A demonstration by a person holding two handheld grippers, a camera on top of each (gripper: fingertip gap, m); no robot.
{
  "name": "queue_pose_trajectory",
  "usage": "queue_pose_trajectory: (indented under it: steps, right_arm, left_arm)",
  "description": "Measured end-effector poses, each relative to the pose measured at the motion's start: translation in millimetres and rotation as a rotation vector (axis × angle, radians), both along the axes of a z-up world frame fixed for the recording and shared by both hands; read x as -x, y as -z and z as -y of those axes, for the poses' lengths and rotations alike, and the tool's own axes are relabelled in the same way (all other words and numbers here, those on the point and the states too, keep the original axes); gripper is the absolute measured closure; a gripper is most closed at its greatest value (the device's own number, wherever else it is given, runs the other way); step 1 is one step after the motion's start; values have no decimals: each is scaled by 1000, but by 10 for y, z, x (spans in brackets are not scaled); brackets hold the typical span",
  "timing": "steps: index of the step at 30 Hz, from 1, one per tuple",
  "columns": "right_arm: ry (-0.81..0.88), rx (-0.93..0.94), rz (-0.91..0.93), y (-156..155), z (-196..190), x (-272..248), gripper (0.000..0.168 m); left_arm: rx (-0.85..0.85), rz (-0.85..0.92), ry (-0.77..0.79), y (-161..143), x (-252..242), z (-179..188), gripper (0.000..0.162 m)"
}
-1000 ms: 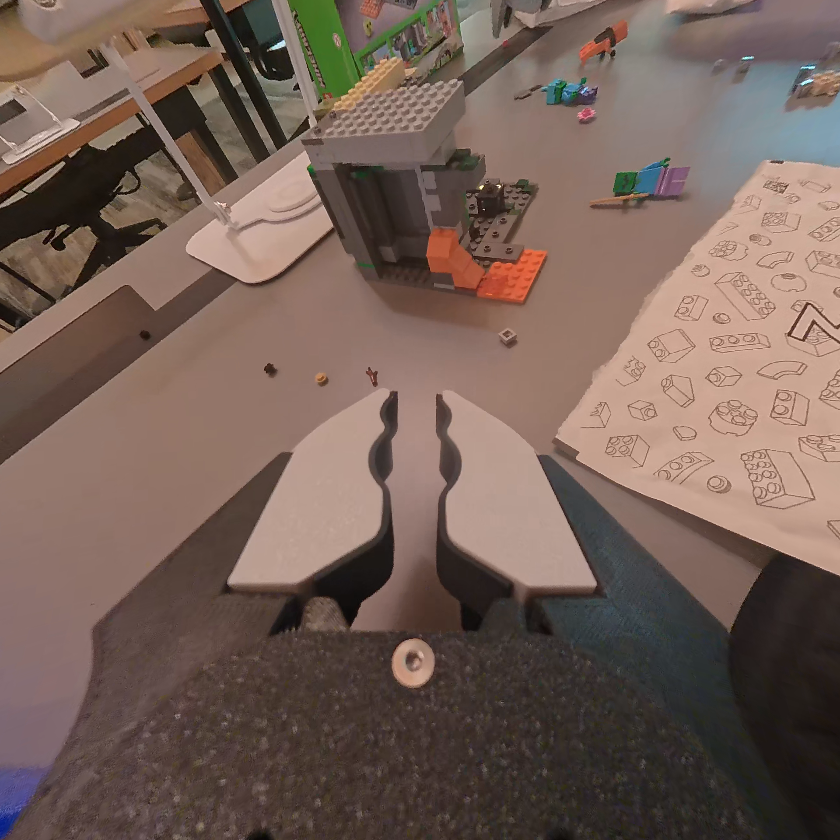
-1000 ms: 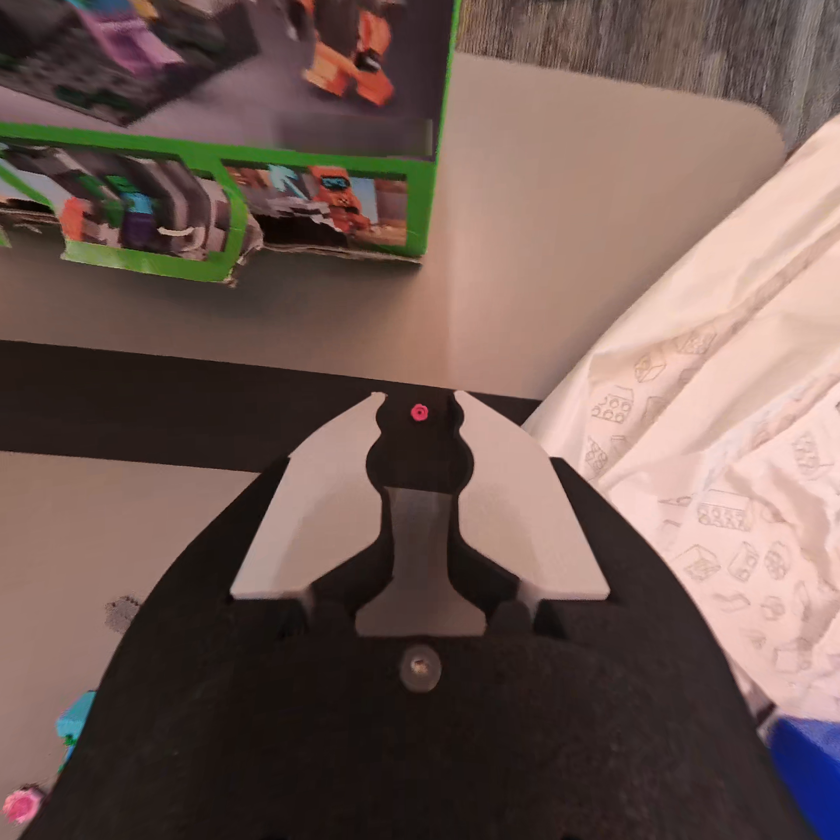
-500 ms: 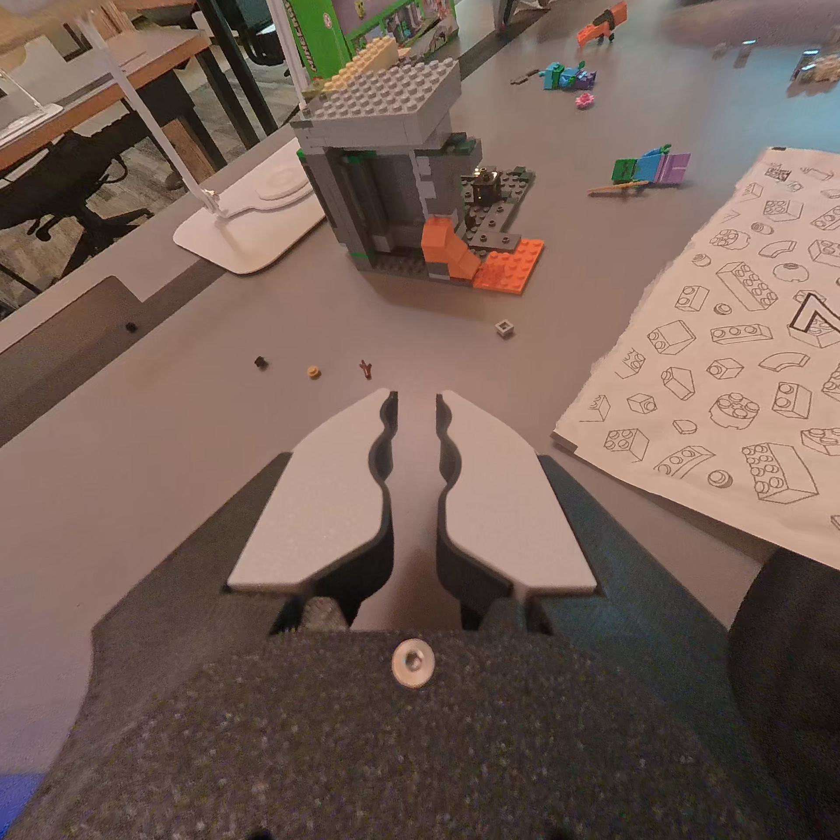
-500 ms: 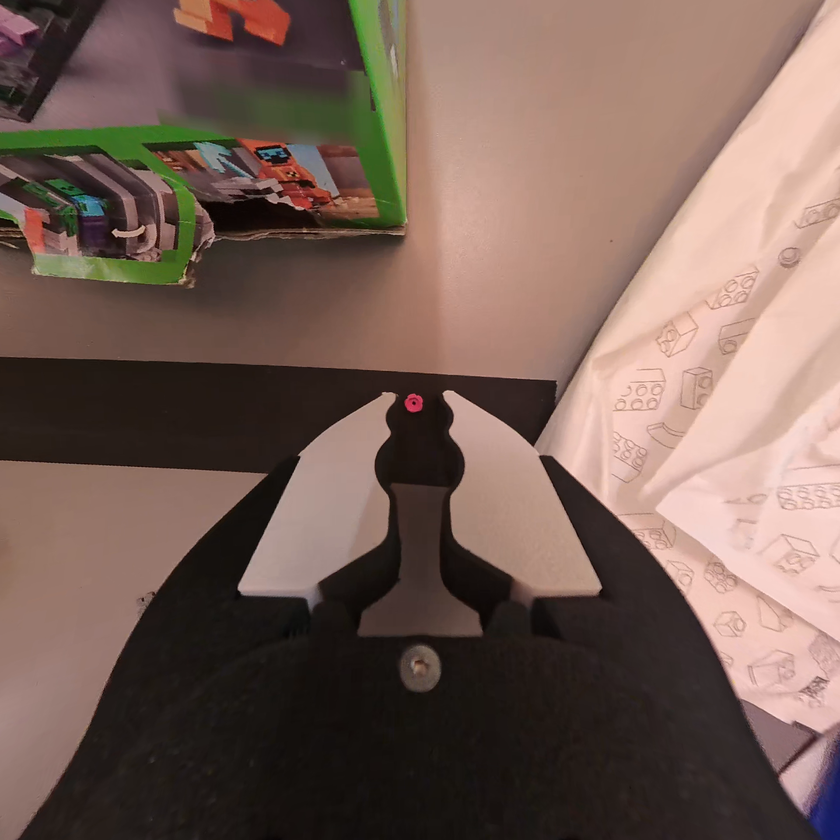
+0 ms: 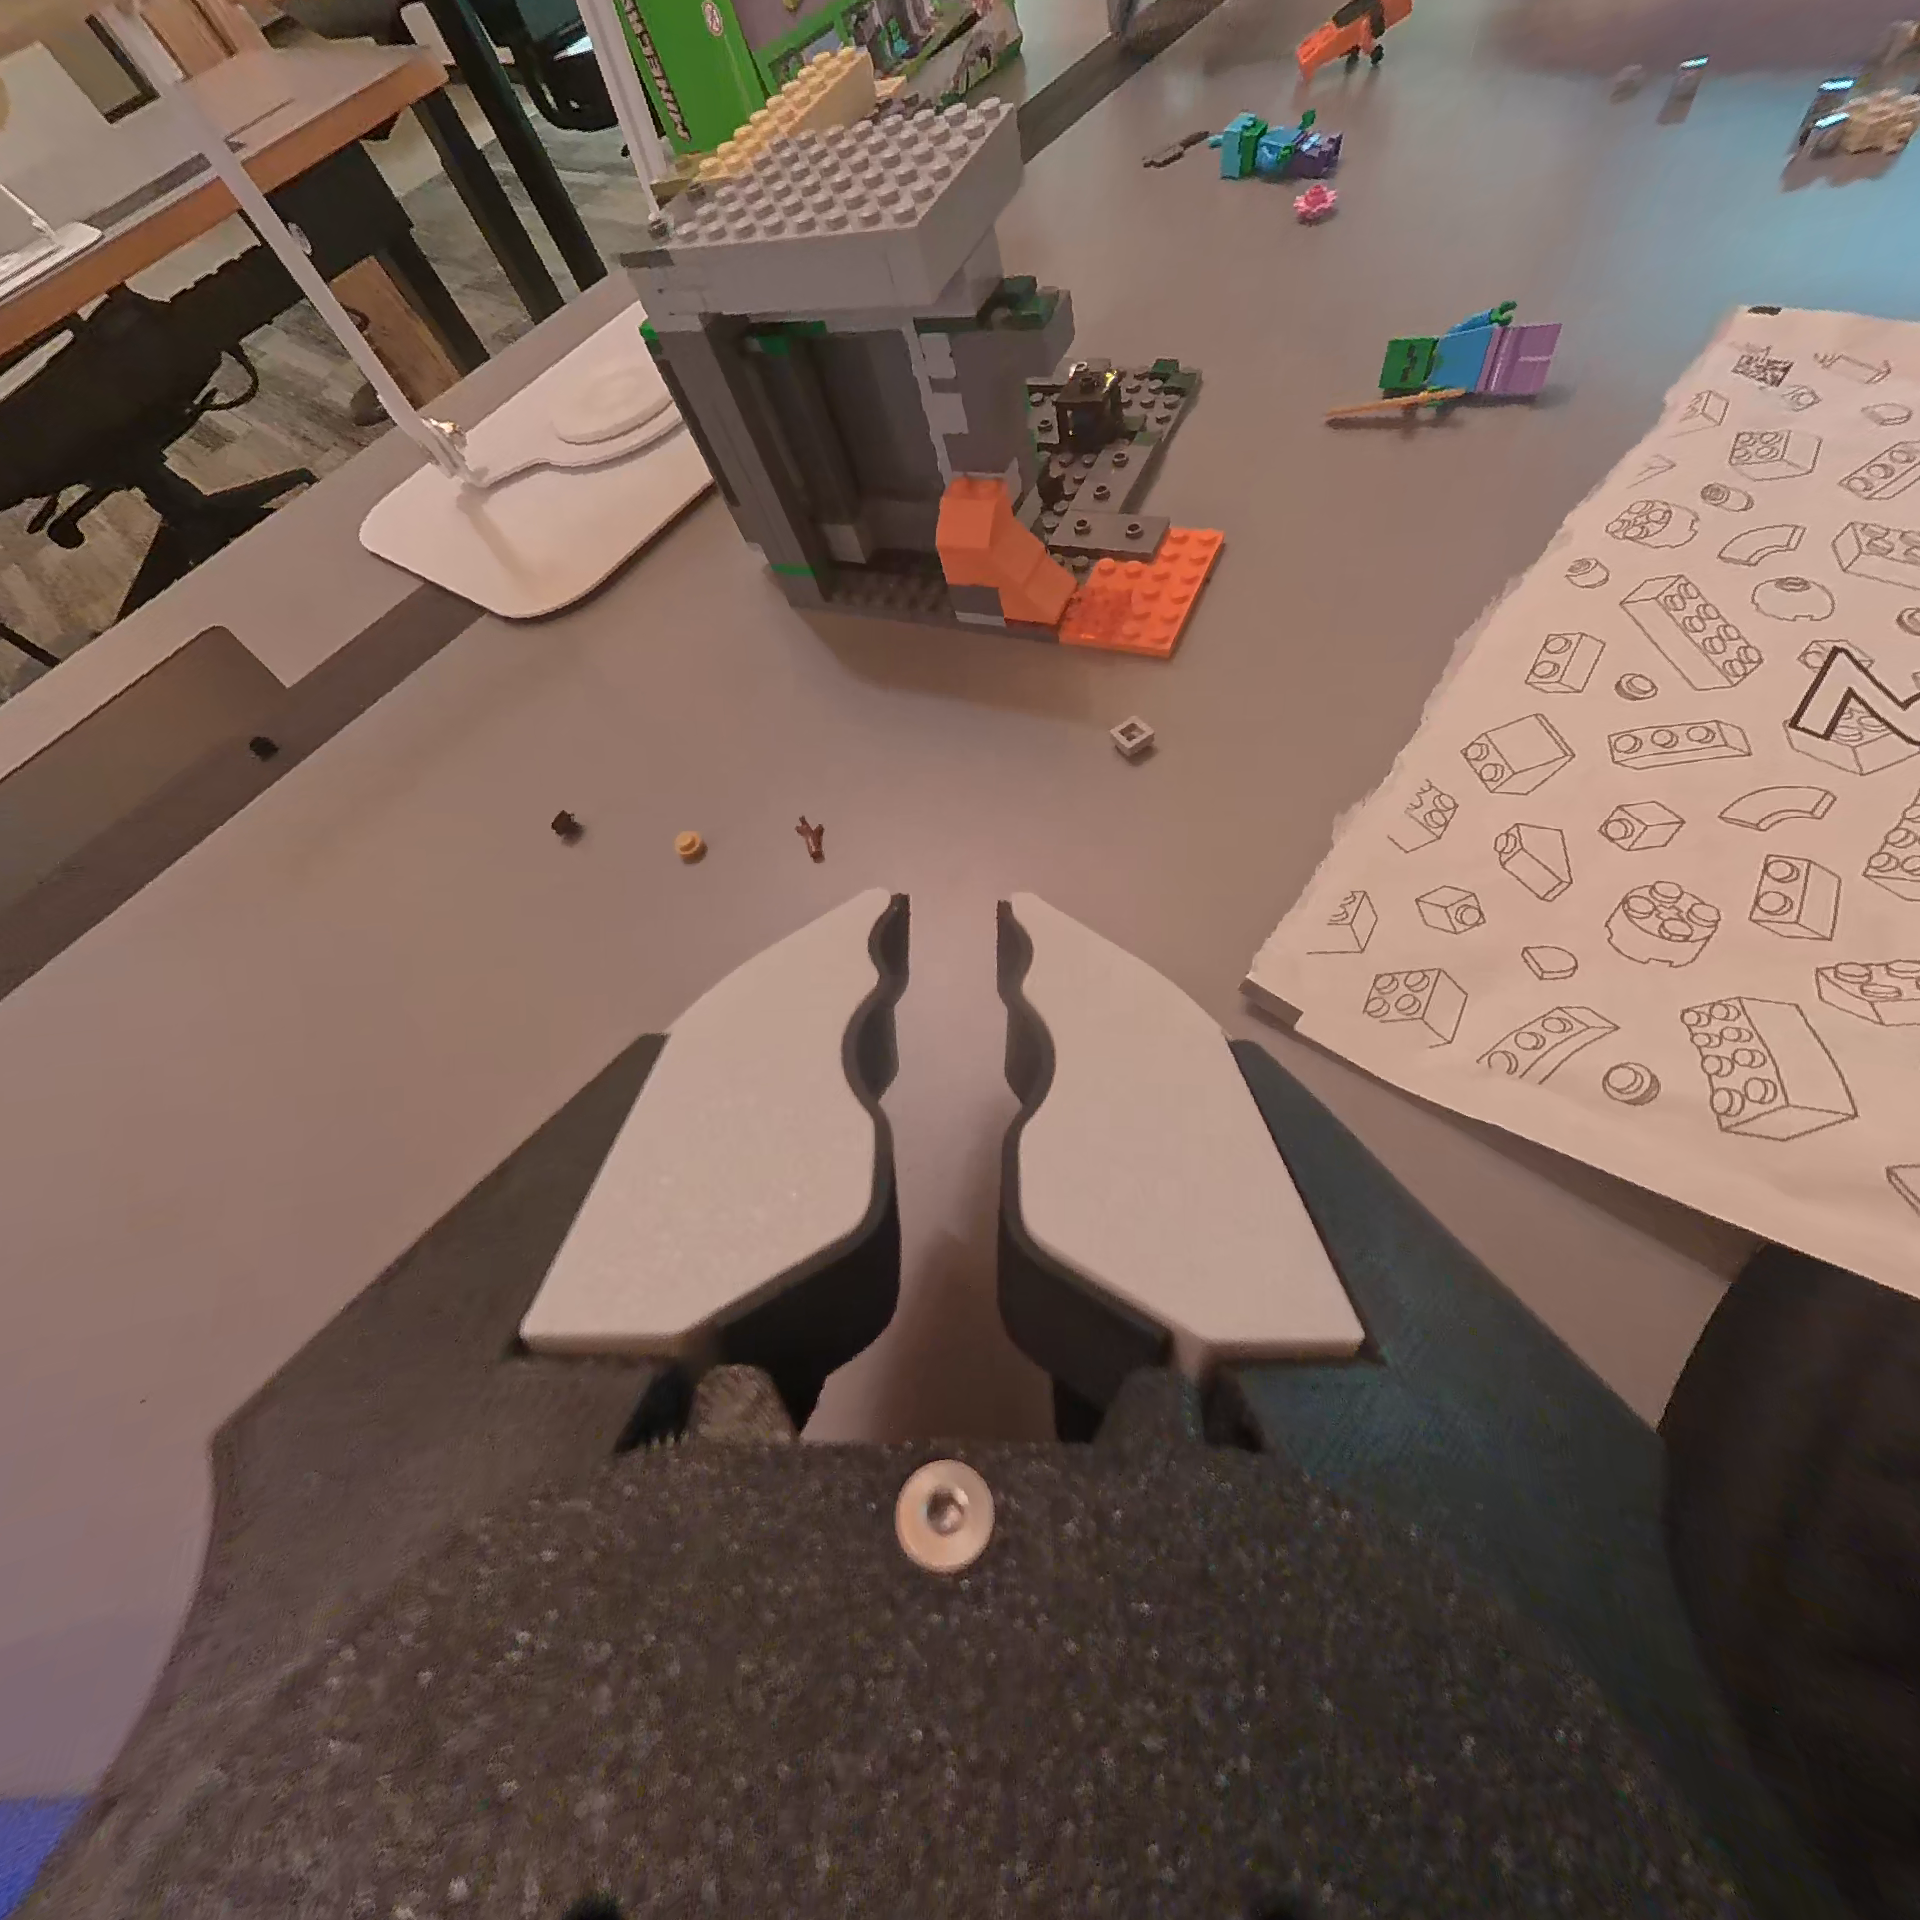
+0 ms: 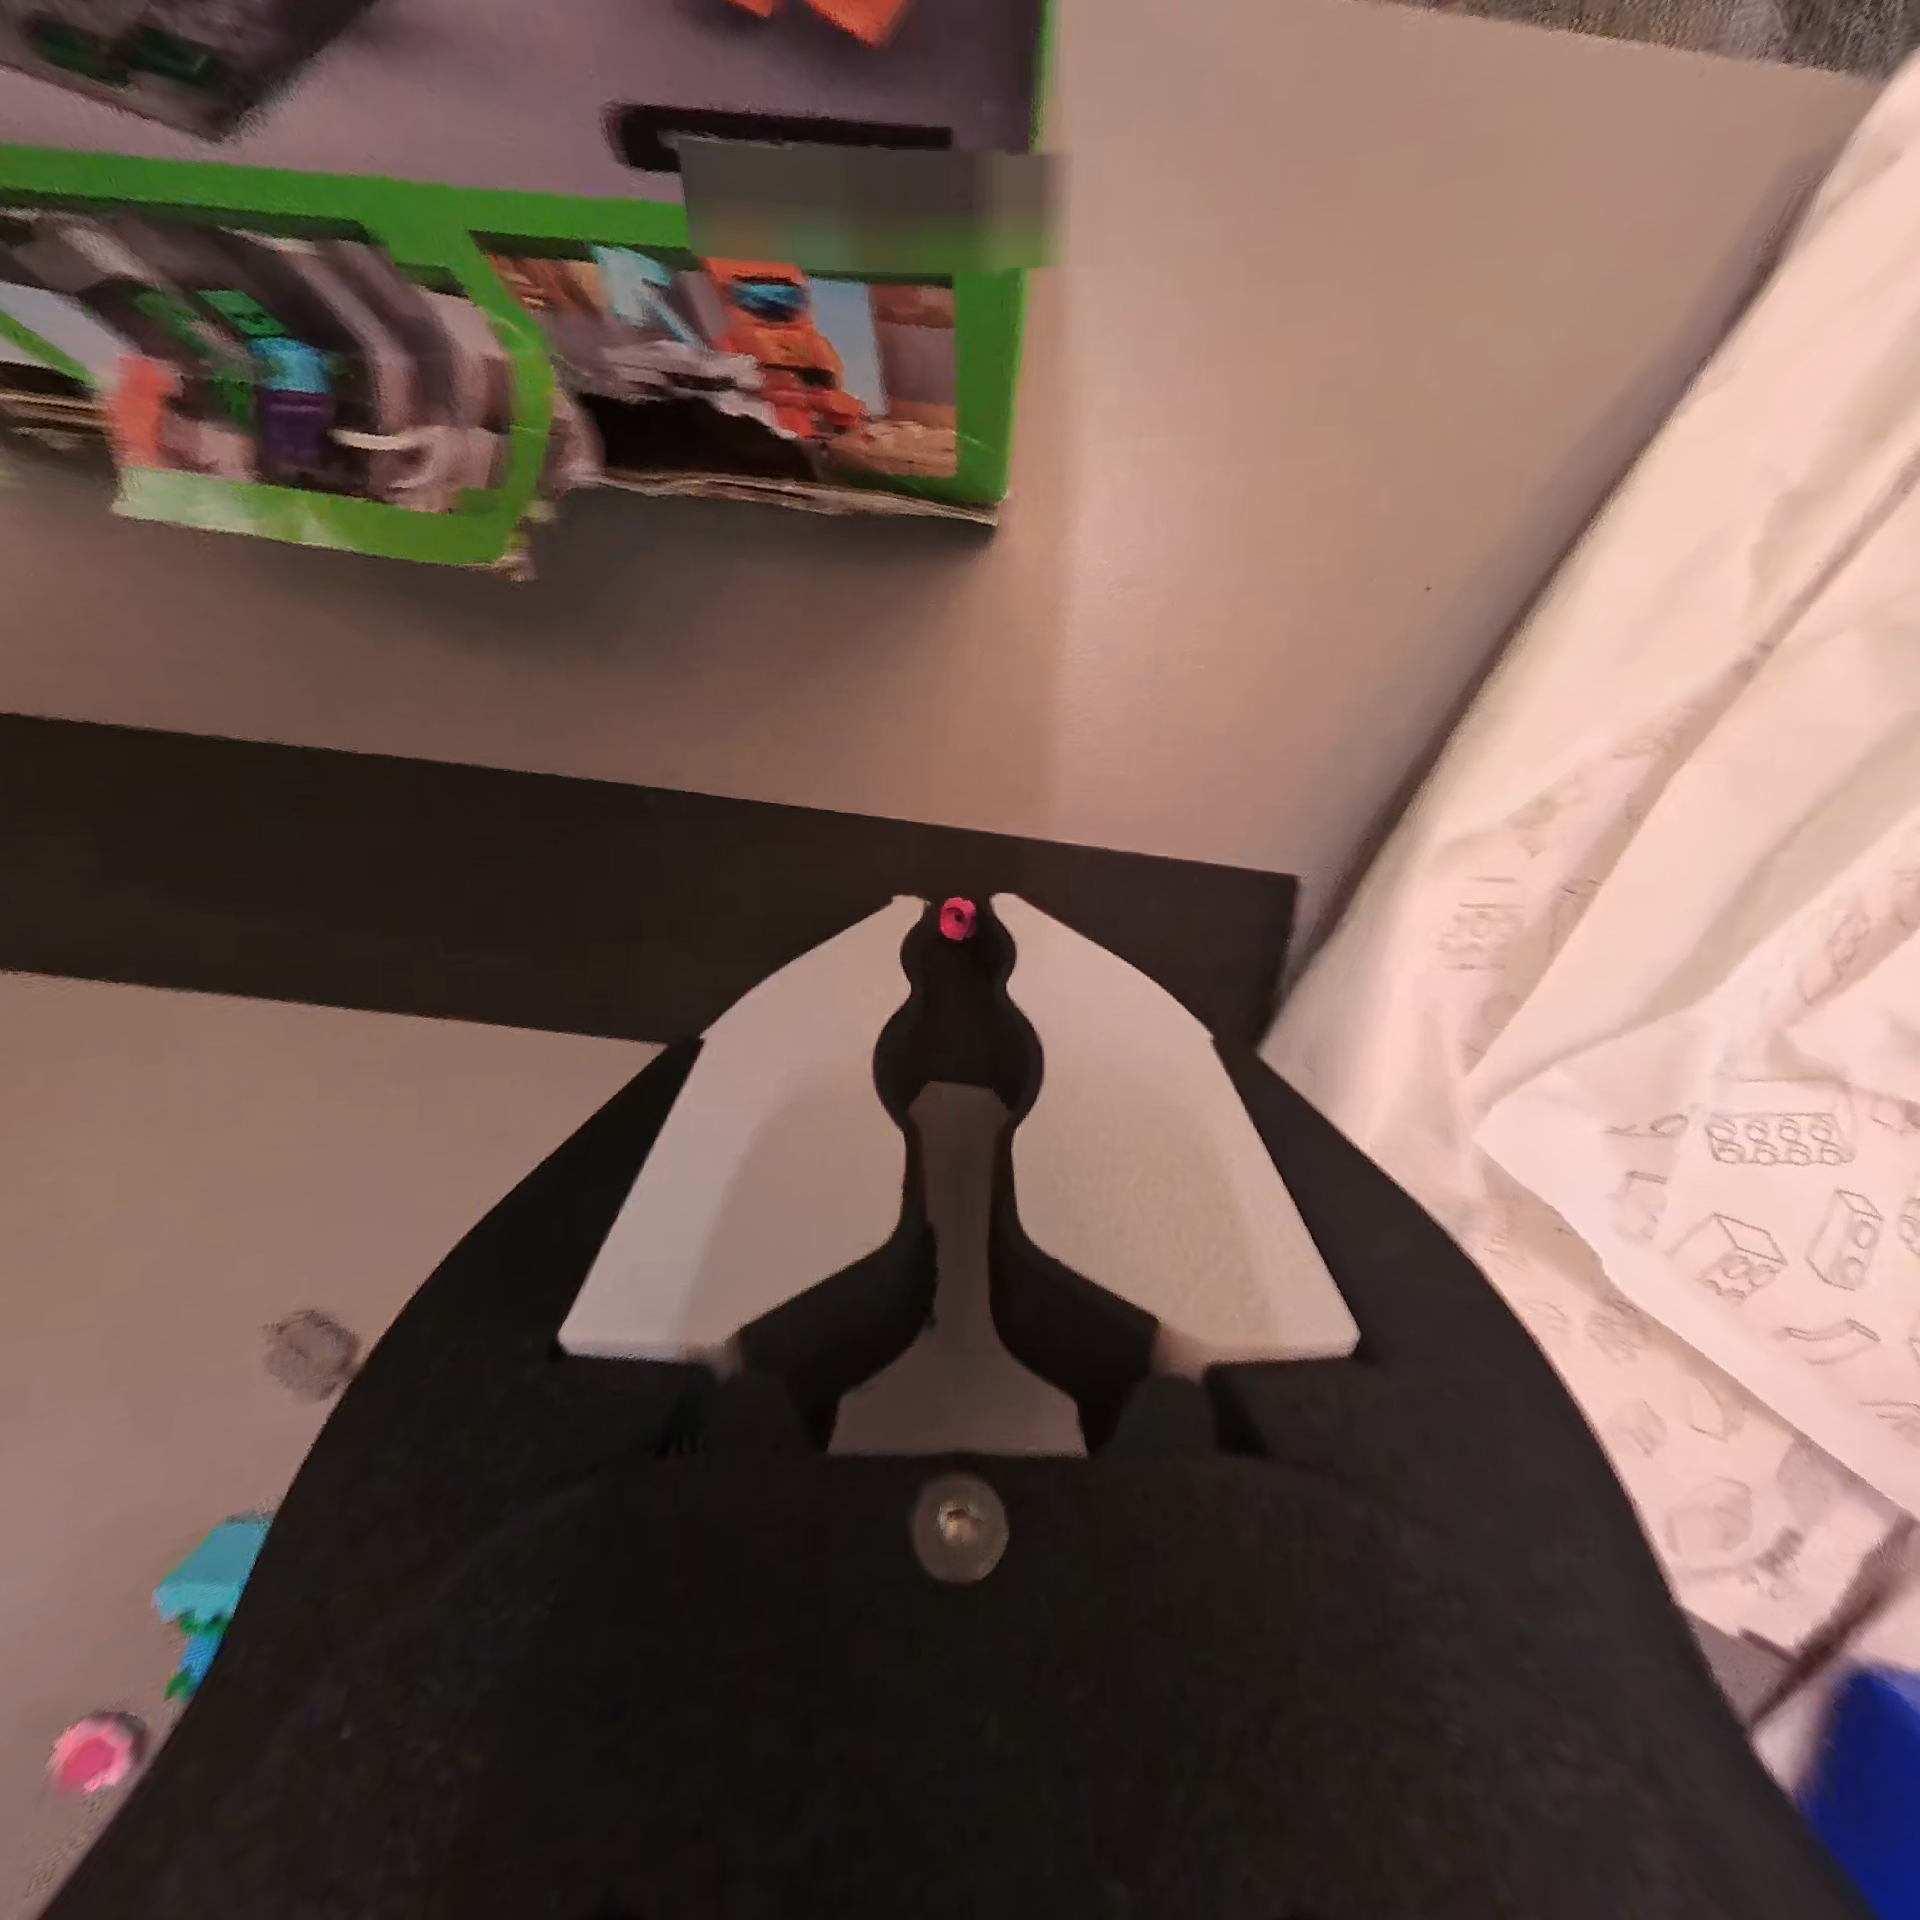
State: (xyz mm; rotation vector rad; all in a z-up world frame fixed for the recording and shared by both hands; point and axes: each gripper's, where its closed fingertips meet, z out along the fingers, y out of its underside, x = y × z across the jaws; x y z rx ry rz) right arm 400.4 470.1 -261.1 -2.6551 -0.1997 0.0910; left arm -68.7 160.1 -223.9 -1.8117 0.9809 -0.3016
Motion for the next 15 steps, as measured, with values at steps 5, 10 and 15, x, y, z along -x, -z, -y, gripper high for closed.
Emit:
queue_pose_trajectory:
  steps: [5, 10, 15]
  right_arm:
    - [-348, -189, -308, -570, 505, 975, 162]
    - [-755, -268, -679, -1054, 1933, 2223, 162]
    - [-945, -228, -986, -1177, 3228, 3053, 162]
  left_arm:
    - [-29, 22, 36, -78, -79, 59, 144]
    - [-126, 45, 118, -267, -308, 210, 141]
    - [-294, 48, 226, -524, -682, 505, 138]
